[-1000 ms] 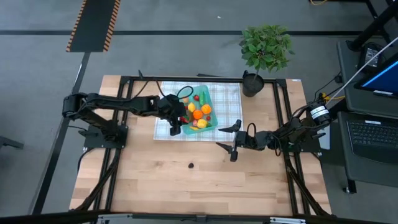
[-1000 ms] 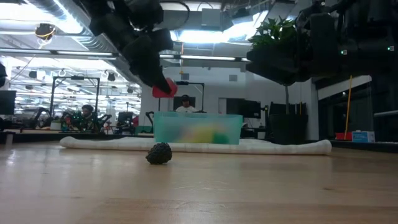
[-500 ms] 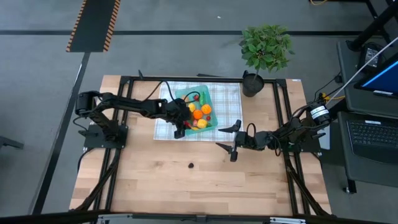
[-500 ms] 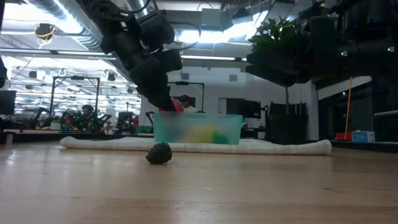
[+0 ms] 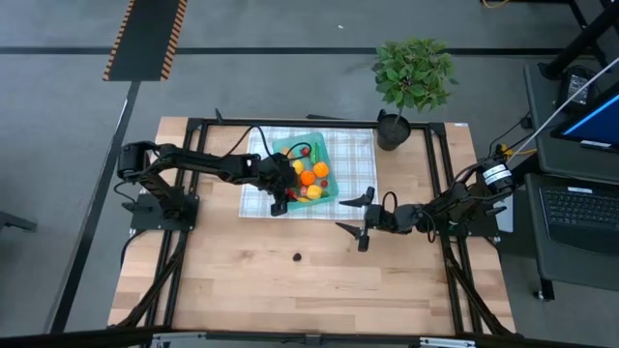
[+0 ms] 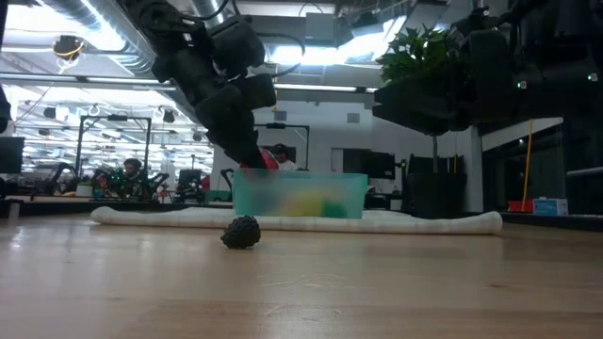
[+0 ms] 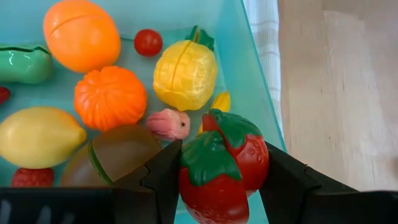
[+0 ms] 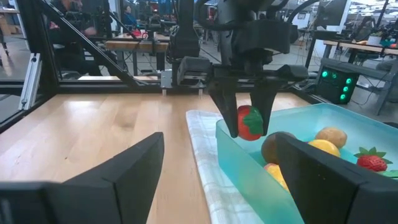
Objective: Pick and placing Produce into tupperware
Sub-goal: Put the red strawberry into the blue bin
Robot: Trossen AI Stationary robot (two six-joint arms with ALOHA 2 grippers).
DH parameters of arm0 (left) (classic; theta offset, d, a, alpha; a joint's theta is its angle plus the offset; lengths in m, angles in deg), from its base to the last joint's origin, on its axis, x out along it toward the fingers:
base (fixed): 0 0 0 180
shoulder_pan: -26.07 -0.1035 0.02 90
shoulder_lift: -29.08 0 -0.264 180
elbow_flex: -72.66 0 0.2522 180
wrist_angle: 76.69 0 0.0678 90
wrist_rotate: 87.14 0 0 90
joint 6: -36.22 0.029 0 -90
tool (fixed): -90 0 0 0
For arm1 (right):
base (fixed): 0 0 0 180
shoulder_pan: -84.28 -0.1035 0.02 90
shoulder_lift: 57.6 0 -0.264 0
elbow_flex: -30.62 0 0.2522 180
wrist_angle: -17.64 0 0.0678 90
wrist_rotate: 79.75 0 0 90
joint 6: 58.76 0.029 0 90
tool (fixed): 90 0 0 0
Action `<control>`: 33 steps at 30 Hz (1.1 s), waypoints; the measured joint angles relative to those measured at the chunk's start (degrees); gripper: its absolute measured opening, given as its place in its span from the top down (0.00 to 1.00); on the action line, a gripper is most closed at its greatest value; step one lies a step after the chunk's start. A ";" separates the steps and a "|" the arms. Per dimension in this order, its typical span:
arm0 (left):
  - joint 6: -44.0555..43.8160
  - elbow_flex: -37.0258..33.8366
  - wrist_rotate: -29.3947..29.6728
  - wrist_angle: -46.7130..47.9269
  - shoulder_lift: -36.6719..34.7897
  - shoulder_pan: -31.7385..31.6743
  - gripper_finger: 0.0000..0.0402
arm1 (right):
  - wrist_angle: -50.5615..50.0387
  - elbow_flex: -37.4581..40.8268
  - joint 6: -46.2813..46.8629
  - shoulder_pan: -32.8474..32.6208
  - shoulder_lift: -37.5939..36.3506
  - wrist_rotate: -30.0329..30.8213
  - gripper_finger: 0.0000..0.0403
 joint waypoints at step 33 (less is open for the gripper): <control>0.00 0.00 1.80 -1.75 1.00 0.04 0.58 | -0.02 0.02 0.09 -0.02 0.00 -0.01 0.24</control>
